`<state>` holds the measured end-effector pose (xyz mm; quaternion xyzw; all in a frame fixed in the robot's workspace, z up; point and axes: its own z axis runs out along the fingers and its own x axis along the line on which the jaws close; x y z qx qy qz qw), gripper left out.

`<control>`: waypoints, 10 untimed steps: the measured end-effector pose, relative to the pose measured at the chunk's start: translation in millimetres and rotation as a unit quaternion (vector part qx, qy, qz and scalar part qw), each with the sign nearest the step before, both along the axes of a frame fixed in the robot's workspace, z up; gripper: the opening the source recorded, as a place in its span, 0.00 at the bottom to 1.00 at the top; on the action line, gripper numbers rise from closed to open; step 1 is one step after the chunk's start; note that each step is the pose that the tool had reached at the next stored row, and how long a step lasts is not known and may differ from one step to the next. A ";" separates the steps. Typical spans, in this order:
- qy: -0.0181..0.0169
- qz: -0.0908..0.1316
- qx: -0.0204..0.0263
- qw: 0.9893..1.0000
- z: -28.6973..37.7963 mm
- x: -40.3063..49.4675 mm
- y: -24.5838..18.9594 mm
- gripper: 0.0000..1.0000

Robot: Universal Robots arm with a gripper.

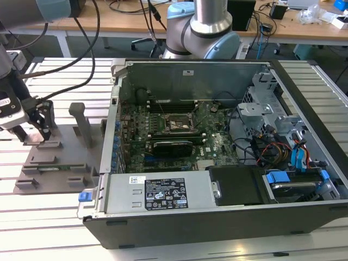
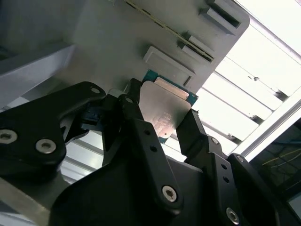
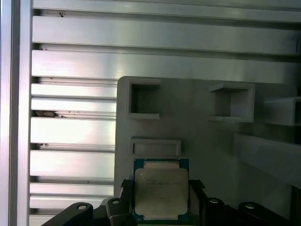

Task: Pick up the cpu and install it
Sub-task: 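Pick up the cpu and move it towards the insertion slot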

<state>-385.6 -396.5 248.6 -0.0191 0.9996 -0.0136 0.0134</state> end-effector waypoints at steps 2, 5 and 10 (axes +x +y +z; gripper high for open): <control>0.000 0.000 0.000 1.000 3.4 0.0 0.0 0.55; 0.000 0.000 0.000 1.000 7.2 0.0 0.0 0.55; 0.000 0.000 0.000 1.000 15.1 0.0 0.0 0.55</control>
